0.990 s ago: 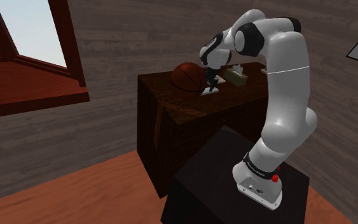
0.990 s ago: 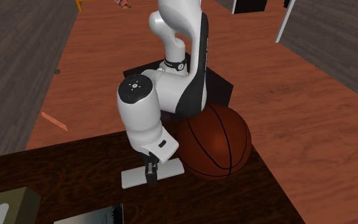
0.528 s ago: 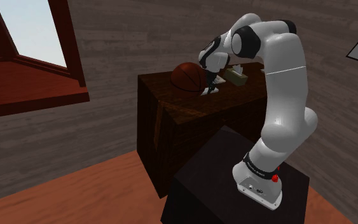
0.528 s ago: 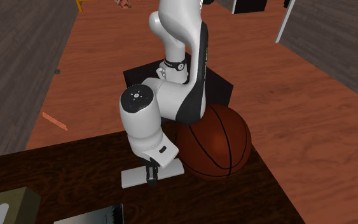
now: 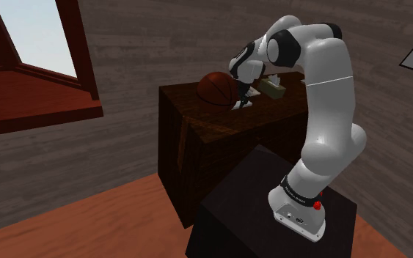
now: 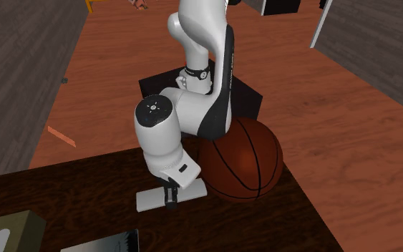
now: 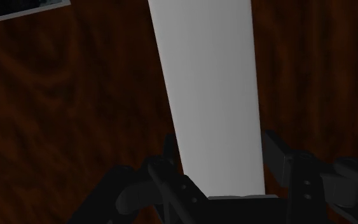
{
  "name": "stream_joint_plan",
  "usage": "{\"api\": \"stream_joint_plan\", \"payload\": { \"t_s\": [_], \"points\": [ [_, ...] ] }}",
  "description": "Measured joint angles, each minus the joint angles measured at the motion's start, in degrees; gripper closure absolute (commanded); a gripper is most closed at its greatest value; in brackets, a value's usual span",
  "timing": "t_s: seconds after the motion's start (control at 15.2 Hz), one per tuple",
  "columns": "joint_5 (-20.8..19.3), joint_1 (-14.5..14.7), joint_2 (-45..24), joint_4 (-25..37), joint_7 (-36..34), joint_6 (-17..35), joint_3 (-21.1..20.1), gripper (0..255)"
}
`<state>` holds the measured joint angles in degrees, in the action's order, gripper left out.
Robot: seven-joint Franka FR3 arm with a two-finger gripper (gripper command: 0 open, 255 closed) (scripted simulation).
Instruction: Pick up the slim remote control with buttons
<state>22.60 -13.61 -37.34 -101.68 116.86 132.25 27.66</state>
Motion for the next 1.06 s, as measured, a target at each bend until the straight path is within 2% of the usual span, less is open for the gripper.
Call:
{"api": "stream_joint_plan", "payload": {
  "t_s": [1.06],
  "points": [
    [-4.1, 2.2, 6.9, 1.1, -2.5, -7.5, 3.0, 255]
  ]
}}
